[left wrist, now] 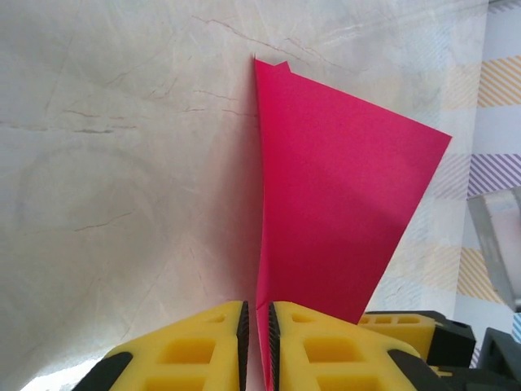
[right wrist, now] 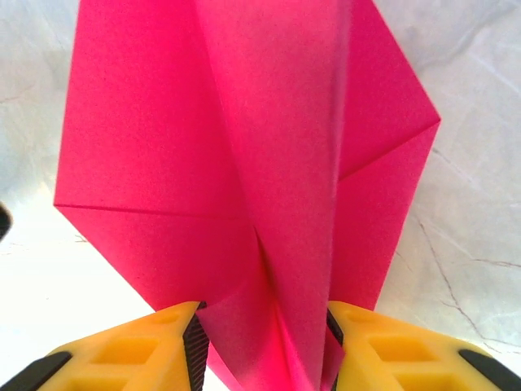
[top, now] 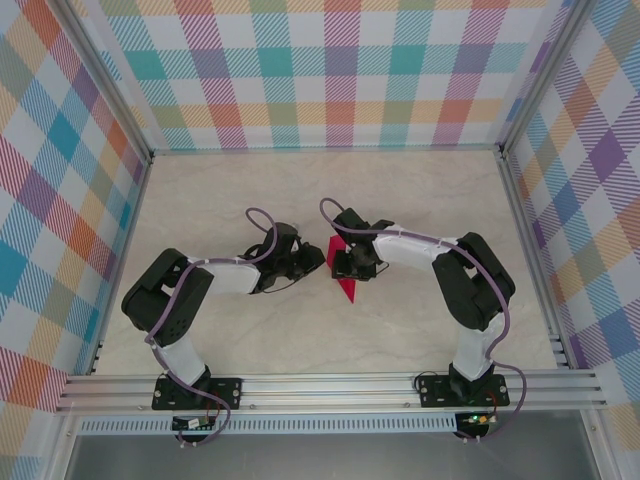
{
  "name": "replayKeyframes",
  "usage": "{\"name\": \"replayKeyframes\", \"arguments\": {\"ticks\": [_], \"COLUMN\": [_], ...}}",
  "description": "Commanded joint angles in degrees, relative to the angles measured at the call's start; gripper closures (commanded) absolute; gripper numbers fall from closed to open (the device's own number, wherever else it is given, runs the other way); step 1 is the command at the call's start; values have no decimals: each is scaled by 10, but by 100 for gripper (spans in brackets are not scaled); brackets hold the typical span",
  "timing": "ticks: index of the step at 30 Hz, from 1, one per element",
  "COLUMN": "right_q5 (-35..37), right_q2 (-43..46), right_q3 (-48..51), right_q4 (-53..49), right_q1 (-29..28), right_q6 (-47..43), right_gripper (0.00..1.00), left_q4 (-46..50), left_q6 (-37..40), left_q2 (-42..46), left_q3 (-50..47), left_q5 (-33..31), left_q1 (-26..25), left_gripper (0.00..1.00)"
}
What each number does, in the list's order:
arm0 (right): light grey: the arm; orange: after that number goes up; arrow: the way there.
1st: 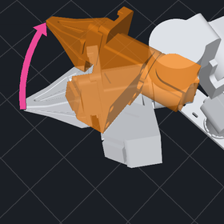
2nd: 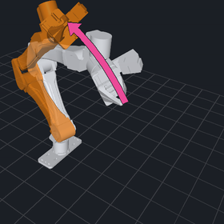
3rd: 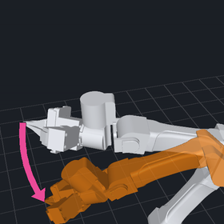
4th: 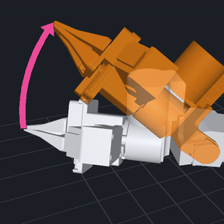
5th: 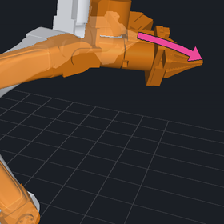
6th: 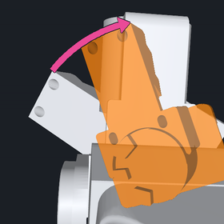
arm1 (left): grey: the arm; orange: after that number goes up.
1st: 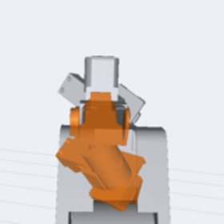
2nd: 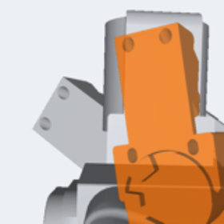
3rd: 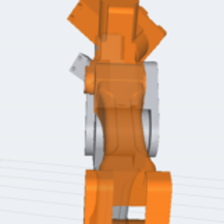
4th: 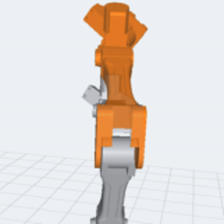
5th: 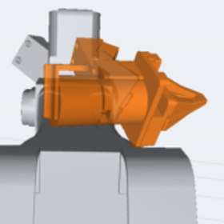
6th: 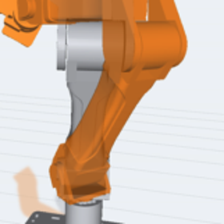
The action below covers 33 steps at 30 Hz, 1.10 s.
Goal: Fold a paper plane with a square sheet of paper (pick it up from the middle)
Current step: Move a paper plane to the center of the table.
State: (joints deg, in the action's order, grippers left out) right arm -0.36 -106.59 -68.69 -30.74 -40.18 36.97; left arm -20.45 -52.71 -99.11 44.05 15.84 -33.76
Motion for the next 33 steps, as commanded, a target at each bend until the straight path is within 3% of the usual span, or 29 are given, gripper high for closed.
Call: {"name": "replayKeyframes", "arguments": {"ticks": [1, 12, 16, 20, 25, 33], "right_q5": [15, 19, 27, 62, 110, 117], "right_q2": [4, -1, -8, -13, -32, -62], "right_q3": [-17, -20, -24, -34, -56, -81], "right_q4": [-7, 0, -7, -28, -60, -71], "right_q1": [-4, -4, -4, -12, -22, -28], "right_q6": [7, 6, -1, -8, -11, -2], "right_gripper": [60, 78, 85, 88, 88, 81], "left_q4": [15, 27, 56, 149, 313, 417], "left_q6": [13, 17, 15, 18, 24, 24], "left_q2": [13, 25, 46, 99, 159, 221], "left_q3": [-7, -12, -21, -24, -10, -14], "left_q5": [0, -3, -33, -120, -259, -360], "left_q1": [8, 11, 16, 18, 18, 19], "left_gripper": [83, 83, 80, 67, 41, 23]}}
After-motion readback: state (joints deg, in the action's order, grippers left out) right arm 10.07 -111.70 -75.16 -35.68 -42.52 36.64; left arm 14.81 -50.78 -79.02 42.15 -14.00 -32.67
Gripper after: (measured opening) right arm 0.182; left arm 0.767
